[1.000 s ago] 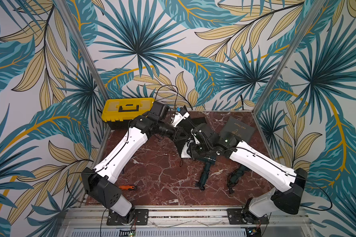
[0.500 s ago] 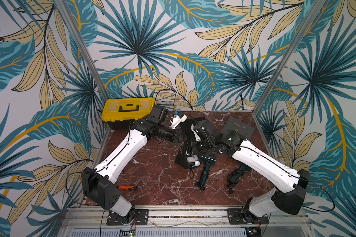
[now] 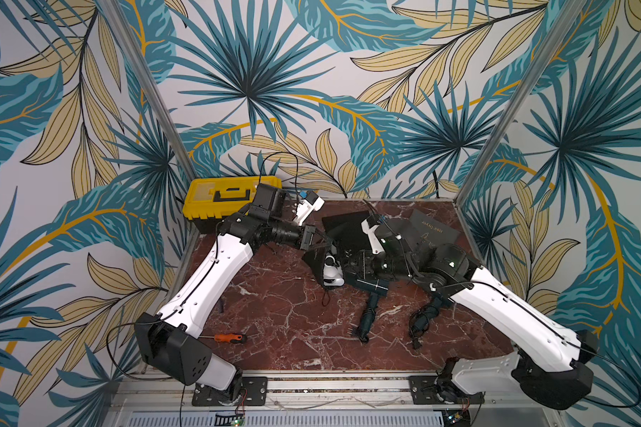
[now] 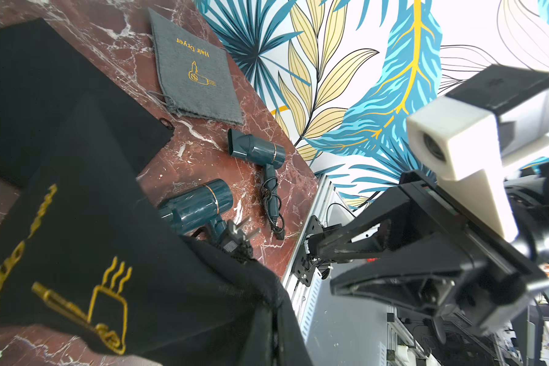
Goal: Pack away hair dryers
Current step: Place the hair dryer in the drawstring bag.
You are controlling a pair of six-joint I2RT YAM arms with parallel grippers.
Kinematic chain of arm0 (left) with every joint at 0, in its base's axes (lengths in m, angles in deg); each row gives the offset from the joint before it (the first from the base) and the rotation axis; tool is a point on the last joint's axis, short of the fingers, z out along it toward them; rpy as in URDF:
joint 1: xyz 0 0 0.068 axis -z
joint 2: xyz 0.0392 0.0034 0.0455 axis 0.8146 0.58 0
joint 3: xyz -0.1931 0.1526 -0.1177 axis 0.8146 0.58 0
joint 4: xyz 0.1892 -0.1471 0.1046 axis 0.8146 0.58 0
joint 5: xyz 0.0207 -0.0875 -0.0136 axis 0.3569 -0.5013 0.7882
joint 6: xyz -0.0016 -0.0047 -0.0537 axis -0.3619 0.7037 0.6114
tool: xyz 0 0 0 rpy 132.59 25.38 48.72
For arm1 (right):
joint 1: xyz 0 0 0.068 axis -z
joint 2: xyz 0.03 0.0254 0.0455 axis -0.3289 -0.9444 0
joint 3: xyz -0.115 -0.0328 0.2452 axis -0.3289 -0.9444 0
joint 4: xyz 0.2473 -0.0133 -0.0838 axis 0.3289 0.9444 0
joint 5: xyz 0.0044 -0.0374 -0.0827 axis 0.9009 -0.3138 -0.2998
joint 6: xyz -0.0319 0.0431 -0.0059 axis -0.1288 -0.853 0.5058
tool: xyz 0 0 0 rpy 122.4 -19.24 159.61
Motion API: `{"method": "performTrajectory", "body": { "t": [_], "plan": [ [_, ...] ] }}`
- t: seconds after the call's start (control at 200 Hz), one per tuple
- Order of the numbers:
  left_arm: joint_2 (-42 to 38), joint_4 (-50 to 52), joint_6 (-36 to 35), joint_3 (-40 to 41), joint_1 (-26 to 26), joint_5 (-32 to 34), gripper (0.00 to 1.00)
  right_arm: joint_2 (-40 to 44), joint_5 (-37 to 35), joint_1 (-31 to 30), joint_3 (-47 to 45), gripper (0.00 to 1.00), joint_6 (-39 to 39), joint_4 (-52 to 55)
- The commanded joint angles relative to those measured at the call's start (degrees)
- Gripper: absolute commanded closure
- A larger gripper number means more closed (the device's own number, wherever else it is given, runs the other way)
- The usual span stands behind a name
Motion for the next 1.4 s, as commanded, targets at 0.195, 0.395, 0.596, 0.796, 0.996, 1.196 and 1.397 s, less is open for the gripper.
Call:
{"method": "performTrajectory", "body": {
  "t": [0.195,0.395,0.596,0.796,0.996,1.196,1.397],
  "plan": [
    [-2.3,-2.9,0.3,-4.6,-2.4,-7.1,1.0,-0.6,-4.4,-0.1,-9.2,0.71,0.6,-6.4],
    [-3.1,-2.9,0.5,-4.6,-2.5,-8.6,1.0,-0.3,-6.3,0.0,-8.4,0.68,2.0,-8.1],
    [-2.8,-2.9,0.5,-4.5,-2.5,-8.6,1.0,-2.0,-3.8,0.0,-8.0,0.65,2.7,-9.8],
    [-2.6,-2.9,0.7,-4.7,-2.5,-8.9,1.0,-3.8,-2.5,0.0,-9.4,0.63,2.3,-13.5],
    [-3.0,-2.8,0.9,-4.8,-2.6,-9.5,1.0,-4.4,-5.2,0.0,-9.9,0.63,2.1,-13.1],
    [-3.0,-2.9,1.2,-5.3,-2.8,-10.7,1.0,-5.1,-5.0,0.4,-10.4,0.64,3.2,-12.8],
    [-3.0,-3.3,1.8,-5.3,-3.3,-11.5,1.0,-6.2,-5.6,0.5,-10.5,0.66,3.1,-13.4]
  ]
}}
